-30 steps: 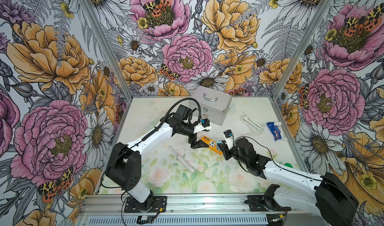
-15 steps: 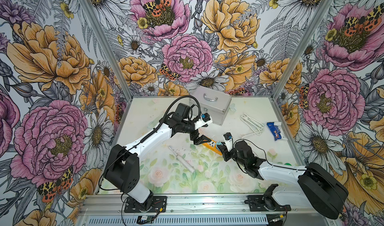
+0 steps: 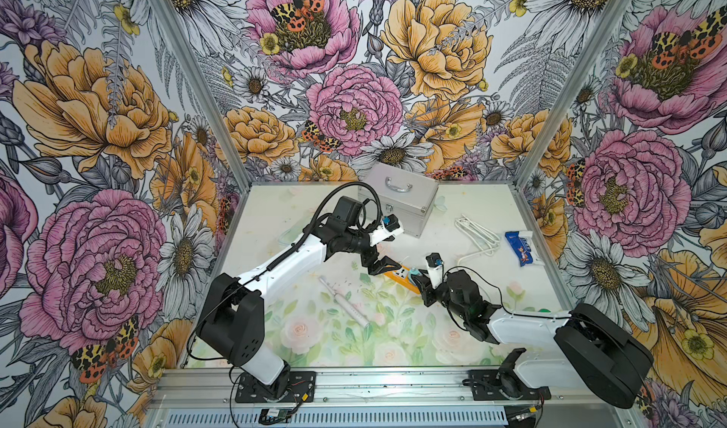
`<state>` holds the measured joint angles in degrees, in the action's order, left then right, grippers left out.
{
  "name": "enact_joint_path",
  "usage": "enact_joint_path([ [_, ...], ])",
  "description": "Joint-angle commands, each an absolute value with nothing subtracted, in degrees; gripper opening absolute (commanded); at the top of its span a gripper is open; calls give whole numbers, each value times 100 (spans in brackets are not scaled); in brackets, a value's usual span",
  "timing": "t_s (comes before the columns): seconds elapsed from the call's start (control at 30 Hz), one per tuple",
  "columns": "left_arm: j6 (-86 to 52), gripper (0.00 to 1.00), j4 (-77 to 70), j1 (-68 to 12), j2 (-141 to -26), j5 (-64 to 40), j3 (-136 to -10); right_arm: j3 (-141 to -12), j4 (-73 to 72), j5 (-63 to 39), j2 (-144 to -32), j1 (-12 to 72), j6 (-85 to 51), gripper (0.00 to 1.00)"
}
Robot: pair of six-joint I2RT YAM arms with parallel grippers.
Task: Charge the electric toothbrush
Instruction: Insert the plug into the socket.
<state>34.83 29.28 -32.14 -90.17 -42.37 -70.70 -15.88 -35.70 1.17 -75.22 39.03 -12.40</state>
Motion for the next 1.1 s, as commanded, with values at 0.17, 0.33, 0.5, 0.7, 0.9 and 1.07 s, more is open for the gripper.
enact_joint_path([
  [0.17, 3480, 99, 2812, -3287, -8965, -4269, -7034, -1400, -3157, 664, -7579, 3920, -1338, 0],
  [0.33, 3516, 99, 2811, -3305, -8982, -4322, -7049, -1389, -3243, 528, -7672, 3953, -1283, 0],
  [0.5, 3559, 99, 2812, -3297, -8963, -4377, -7067, -1529, -3249, 228, -7799, 4035, -1242, 0],
  [0.7, 3538, 99, 2812, -3200, -8974, -4535, -7001, -2083, -3147, -267, -7818, 4096, -1039, 0],
  [0.9, 3560, 99, 2812, -3200, -8897, -4551, -6888, -2500, -3216, -454, -8113, 4052, -815, 0],
  [1.07, 3584, 99, 2812, -3199, -8824, -4567, -6829, -2730, -3506, -600, -8634, 4019, -766, 0],
])
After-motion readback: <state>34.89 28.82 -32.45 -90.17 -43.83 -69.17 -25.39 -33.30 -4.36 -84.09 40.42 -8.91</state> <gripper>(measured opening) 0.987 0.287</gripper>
